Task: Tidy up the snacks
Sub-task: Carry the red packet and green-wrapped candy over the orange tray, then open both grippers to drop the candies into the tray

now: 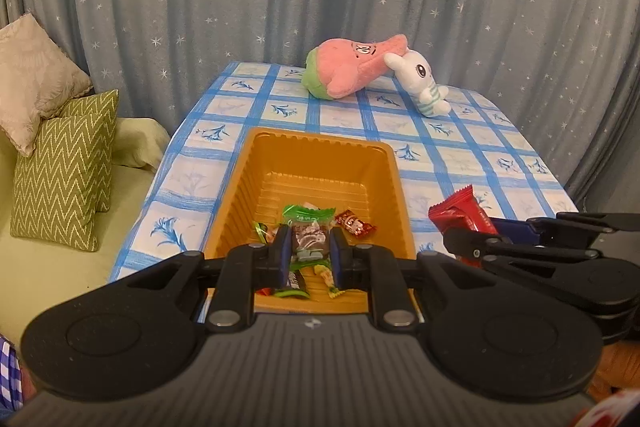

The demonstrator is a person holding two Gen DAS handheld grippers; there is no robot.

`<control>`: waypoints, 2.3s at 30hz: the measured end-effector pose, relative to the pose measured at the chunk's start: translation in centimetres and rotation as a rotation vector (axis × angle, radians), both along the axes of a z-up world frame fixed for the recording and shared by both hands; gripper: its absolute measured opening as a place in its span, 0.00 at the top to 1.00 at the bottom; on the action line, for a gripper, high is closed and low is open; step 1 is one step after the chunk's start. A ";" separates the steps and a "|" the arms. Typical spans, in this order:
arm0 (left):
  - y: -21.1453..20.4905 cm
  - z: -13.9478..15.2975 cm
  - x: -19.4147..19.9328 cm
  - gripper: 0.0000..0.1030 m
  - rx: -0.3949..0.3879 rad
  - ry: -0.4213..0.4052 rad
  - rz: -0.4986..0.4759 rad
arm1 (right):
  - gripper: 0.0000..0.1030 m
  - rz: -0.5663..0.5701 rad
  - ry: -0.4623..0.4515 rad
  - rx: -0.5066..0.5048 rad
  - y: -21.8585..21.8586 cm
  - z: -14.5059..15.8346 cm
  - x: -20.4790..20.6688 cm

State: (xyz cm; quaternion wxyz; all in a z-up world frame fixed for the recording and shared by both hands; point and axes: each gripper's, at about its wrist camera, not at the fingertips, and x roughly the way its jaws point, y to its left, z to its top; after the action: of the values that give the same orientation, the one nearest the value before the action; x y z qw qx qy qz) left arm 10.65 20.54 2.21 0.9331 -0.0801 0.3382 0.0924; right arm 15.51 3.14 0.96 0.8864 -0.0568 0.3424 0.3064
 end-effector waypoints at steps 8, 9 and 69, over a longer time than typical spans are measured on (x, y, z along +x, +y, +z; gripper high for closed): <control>2.1 -1.2 2.1 0.83 -0.002 0.022 0.006 | 0.74 0.008 0.026 -0.012 1.9 -1.1 2.3; 2.3 -1.4 2.4 0.83 -0.001 0.024 0.006 | 0.74 0.009 0.029 -0.013 2.0 -1.2 2.6; 5.6 -4.2 5.6 0.72 0.020 0.094 0.018 | 0.74 0.050 0.080 -0.020 5.8 -3.9 6.6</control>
State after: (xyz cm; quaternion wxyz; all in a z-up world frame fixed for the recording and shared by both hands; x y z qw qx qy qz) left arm 16.23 26.14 -2.01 0.9161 -0.0694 0.3799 0.1077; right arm 22.07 8.90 -2.93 0.8634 -0.0619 0.3791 0.3271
